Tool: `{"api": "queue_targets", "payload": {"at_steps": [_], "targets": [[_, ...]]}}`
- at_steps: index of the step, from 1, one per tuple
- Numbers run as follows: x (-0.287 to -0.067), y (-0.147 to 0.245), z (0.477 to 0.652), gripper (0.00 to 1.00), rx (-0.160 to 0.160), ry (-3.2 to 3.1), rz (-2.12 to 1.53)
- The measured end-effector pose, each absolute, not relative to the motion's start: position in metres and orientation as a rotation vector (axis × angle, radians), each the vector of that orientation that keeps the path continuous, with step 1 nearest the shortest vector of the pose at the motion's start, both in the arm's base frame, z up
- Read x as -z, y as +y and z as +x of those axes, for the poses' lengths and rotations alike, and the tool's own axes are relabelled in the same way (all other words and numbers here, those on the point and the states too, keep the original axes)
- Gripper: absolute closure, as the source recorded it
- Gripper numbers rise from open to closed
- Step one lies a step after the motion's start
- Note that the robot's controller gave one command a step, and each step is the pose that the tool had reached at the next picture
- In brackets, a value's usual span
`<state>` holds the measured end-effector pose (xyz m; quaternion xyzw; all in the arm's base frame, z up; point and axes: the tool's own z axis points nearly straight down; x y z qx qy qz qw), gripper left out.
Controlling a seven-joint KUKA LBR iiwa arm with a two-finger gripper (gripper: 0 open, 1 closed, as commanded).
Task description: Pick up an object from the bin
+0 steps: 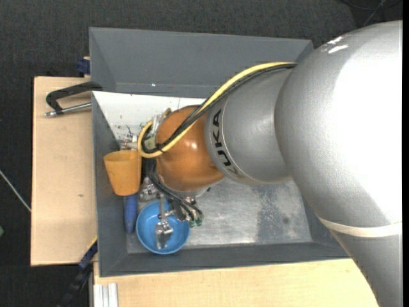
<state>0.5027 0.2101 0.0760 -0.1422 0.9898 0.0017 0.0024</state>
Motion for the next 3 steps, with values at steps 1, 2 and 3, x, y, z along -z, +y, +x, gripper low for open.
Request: {"api": "queue_targets", "payload": {"at_steps": [1,2,3], "targets": [[-0.081,0.21,0.51,1.0,-0.006,3.085,-0.441],[-0.133,0.211,0.513,1.0,-0.006,3.095,-0.441],[-0.151,0.213,0.515,1.0,-0.005,3.102,-0.442]]}}
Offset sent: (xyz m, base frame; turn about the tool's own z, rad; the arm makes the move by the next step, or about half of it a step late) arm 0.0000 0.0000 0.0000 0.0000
